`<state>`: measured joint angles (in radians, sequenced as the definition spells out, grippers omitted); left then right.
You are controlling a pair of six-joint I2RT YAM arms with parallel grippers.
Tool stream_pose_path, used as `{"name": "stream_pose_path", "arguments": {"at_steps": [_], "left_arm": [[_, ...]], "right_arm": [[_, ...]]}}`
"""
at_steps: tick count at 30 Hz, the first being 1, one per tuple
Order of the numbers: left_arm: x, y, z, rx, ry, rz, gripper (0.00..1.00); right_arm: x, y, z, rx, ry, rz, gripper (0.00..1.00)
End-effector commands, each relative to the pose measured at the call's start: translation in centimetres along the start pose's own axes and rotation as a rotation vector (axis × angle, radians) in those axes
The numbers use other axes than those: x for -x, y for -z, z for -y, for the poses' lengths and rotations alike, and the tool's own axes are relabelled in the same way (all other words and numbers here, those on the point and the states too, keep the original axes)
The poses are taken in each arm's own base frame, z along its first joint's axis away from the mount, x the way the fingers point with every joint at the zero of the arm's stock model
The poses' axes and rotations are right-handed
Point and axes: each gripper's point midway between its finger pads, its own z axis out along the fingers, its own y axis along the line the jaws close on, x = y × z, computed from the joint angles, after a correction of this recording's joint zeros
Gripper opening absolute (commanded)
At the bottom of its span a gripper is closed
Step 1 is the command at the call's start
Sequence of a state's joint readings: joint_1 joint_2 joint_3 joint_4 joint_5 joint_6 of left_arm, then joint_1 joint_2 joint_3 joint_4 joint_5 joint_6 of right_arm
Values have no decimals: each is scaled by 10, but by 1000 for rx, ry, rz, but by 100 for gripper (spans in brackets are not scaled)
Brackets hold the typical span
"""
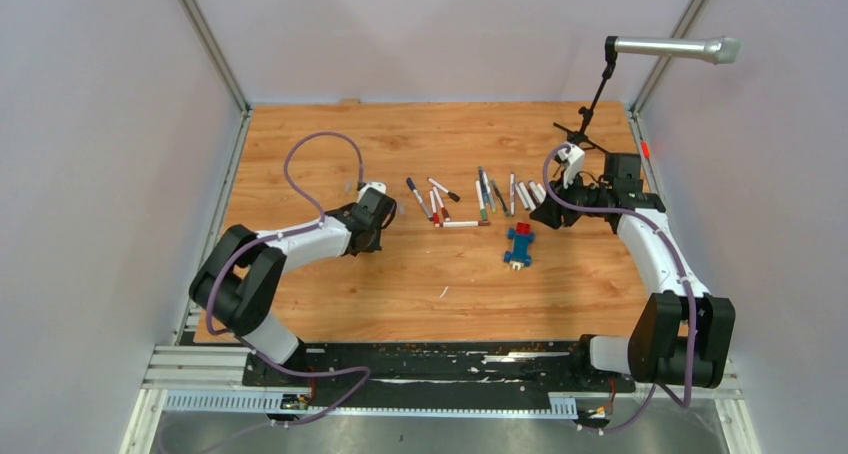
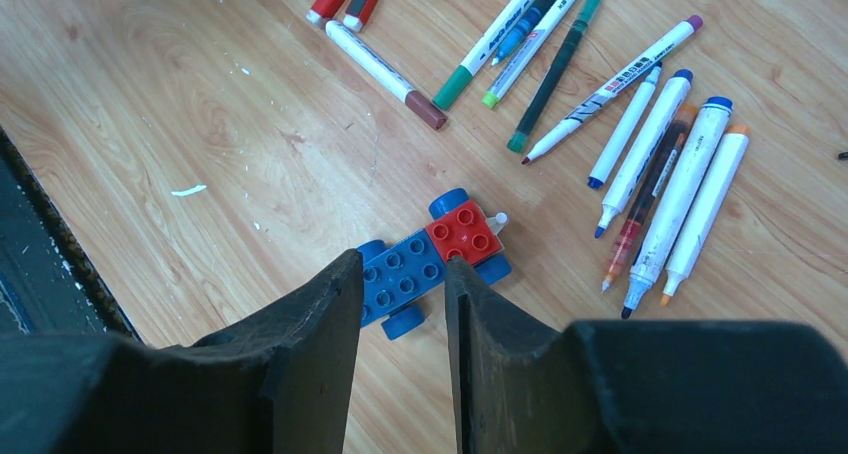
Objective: Open the pen caps
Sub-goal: Place the pen cap at the center of the board.
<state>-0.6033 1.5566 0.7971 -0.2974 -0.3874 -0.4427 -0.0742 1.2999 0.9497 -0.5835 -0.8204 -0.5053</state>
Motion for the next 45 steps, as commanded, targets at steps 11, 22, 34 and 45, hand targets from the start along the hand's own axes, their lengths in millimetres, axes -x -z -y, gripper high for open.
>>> {"name": "stream_pose_path", "arguments": {"at_steps": [11,22,34,45], "left_arm": [[17,-22,-13,85,-14,-30,25],[29,-7,-9,45,12,-5,38],[55,40,9,-139,81,91,60],[98,83,35,-414,273,309,100]], "right_arm": [[14,0,-4,30,64,58,37],[12,1,-1,25,59,55,37],[11,1,0,25,56,56,37],[11,2,0,26,57,58,37]]}}
